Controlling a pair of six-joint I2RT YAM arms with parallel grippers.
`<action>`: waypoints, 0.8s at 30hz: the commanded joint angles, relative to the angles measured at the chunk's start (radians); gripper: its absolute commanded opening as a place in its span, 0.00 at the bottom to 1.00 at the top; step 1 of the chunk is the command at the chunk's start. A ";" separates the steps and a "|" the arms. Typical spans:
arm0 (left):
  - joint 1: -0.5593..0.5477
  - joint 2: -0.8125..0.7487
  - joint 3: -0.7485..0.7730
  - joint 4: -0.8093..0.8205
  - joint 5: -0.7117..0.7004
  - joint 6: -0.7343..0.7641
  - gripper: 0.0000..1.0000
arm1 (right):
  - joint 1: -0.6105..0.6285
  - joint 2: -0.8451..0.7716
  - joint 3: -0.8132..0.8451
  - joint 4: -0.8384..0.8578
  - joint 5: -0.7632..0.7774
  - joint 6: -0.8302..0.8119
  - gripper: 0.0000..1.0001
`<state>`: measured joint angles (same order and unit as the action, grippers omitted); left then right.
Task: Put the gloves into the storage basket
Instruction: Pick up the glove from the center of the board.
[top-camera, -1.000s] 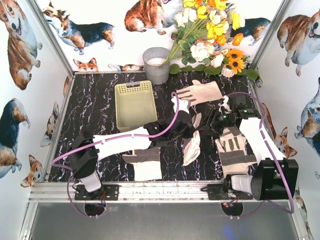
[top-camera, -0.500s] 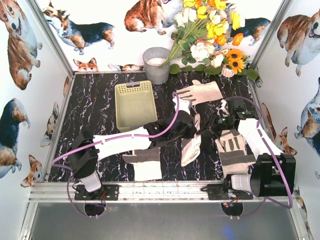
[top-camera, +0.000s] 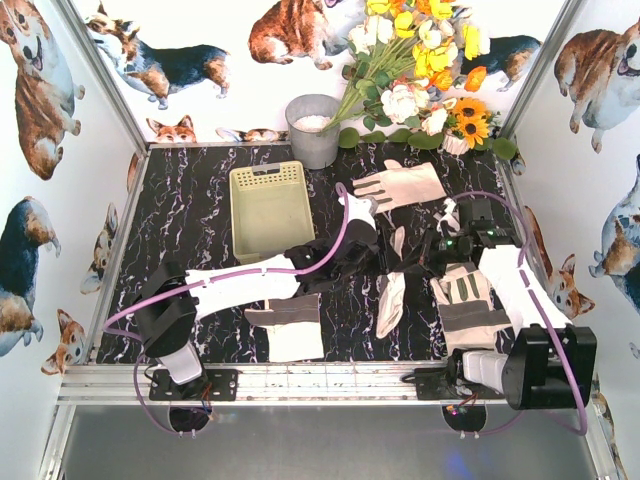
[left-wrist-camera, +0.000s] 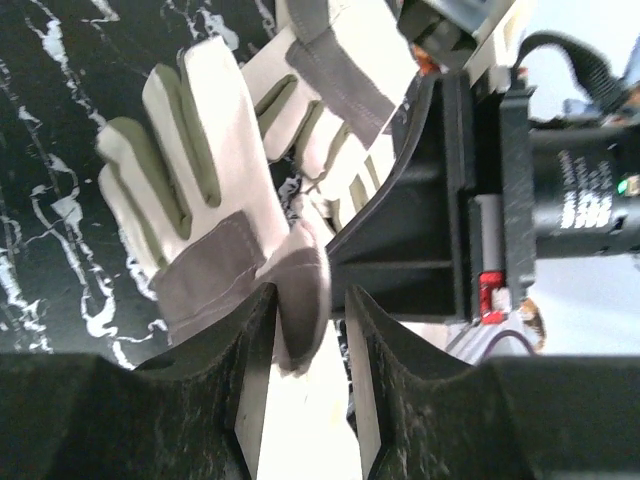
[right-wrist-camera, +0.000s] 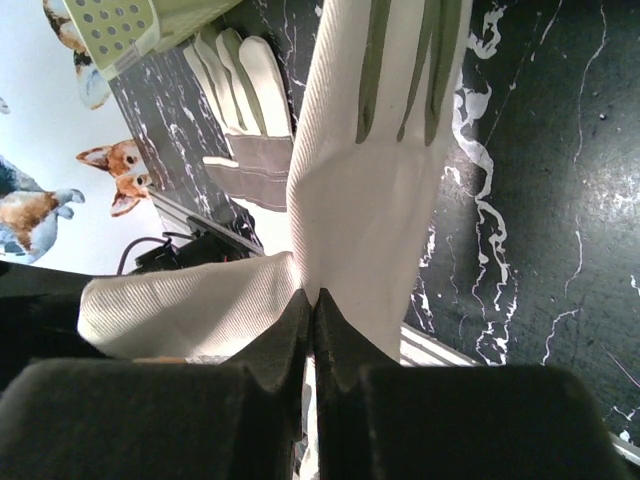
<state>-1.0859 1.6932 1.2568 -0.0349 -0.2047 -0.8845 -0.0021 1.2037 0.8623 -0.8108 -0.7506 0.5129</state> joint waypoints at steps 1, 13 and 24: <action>0.022 0.007 -0.023 0.121 0.053 -0.051 0.27 | 0.006 -0.055 -0.021 -0.004 0.006 -0.027 0.00; 0.027 -0.009 -0.049 0.039 0.015 -0.095 0.00 | 0.029 -0.047 0.051 -0.081 0.133 -0.046 0.00; 0.034 -0.099 -0.129 -0.099 -0.090 -0.135 0.00 | 0.139 -0.027 0.052 -0.041 0.166 0.004 0.36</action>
<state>-1.0626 1.6840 1.1816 -0.0570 -0.2153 -0.9943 0.1036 1.1801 0.8822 -0.9070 -0.5850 0.4942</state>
